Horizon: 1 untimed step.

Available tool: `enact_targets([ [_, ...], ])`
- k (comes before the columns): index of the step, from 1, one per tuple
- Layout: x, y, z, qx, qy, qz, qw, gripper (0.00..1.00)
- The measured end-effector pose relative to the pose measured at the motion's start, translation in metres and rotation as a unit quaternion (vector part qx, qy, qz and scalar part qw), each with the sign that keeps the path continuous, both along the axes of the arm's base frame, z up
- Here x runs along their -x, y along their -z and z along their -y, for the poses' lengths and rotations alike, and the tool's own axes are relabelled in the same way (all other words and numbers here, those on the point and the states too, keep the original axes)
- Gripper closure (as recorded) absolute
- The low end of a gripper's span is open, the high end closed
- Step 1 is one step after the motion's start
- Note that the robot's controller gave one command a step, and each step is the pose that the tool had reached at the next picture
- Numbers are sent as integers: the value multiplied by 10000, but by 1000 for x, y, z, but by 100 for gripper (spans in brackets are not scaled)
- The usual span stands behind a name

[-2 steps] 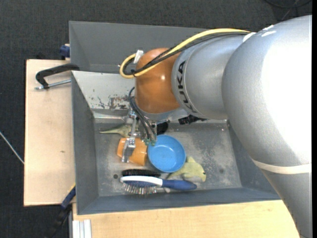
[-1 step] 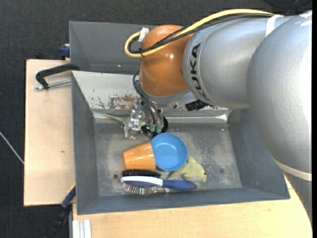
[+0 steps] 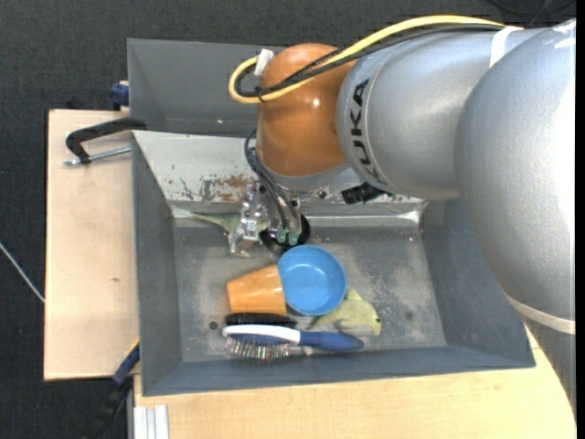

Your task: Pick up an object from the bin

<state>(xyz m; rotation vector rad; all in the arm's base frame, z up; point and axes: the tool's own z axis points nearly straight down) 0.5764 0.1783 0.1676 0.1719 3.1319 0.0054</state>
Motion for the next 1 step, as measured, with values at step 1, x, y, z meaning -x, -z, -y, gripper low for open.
enact_targets([
  [1,-2,-28,-1,-4,-8,12,10000,100],
])
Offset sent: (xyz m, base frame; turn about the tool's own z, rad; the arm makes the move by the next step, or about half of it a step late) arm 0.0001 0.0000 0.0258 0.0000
